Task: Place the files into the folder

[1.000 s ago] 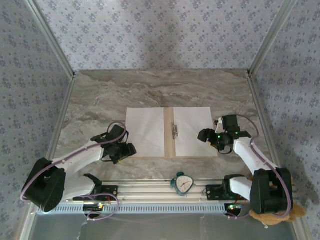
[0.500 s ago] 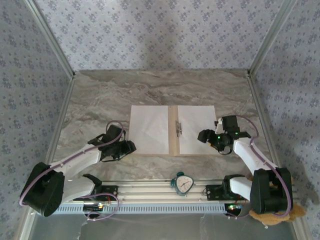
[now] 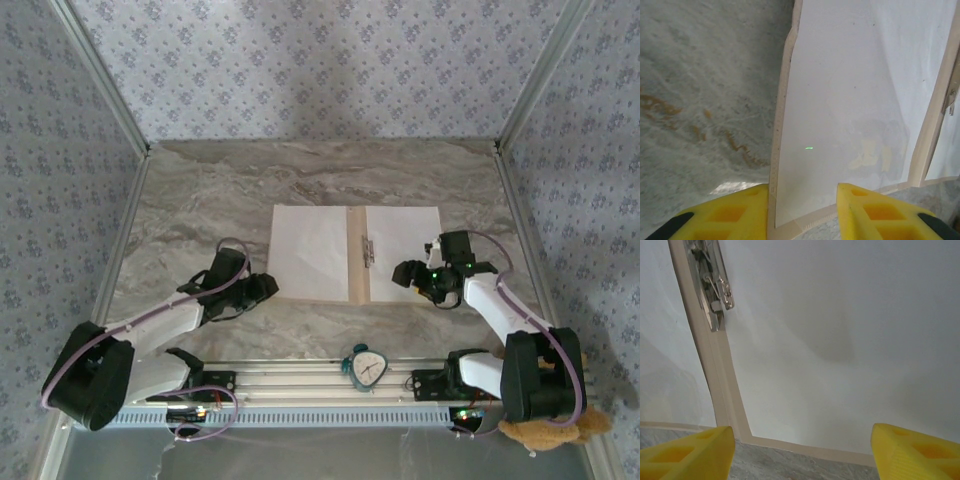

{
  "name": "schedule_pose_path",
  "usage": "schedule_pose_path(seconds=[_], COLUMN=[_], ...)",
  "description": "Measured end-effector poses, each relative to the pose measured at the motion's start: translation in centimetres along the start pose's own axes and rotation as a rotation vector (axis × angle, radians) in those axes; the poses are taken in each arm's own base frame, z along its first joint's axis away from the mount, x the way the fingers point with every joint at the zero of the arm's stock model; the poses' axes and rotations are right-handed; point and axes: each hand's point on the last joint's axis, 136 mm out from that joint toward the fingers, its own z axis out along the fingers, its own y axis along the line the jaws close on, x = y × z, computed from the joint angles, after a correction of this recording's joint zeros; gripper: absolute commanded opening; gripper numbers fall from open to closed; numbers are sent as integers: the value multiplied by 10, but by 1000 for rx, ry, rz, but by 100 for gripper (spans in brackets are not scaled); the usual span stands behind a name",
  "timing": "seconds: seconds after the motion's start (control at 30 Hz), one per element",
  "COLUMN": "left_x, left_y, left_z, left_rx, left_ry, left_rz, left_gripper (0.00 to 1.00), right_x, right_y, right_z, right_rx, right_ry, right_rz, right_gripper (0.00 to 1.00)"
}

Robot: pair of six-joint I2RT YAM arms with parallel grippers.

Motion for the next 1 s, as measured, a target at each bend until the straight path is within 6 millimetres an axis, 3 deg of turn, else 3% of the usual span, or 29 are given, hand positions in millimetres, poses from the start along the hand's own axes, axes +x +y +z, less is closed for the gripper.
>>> schedule_pose_path(seconds=[0.33, 0.57, 0.67, 1.0], left_x=[-2, -9, -16, -54], left_y=[-6, -18, -30, -71], left_z=[18, 13, 0, -76], left_rx=[38, 57, 65, -65], left_ry=[23, 10, -18, -144], left_rz=[-20, 7, 41, 209], left_gripper=[13, 3, 1, 0], right_x=[4, 4, 2, -14], right_y=[3, 4, 7, 27], right_z=[4, 3, 1, -15], right_rx=[-2, -1, -8, -46], right_ry=[17, 21, 21, -22], right_rz=[-14, -13, -15, -44], right_gripper=[74, 74, 74, 74])
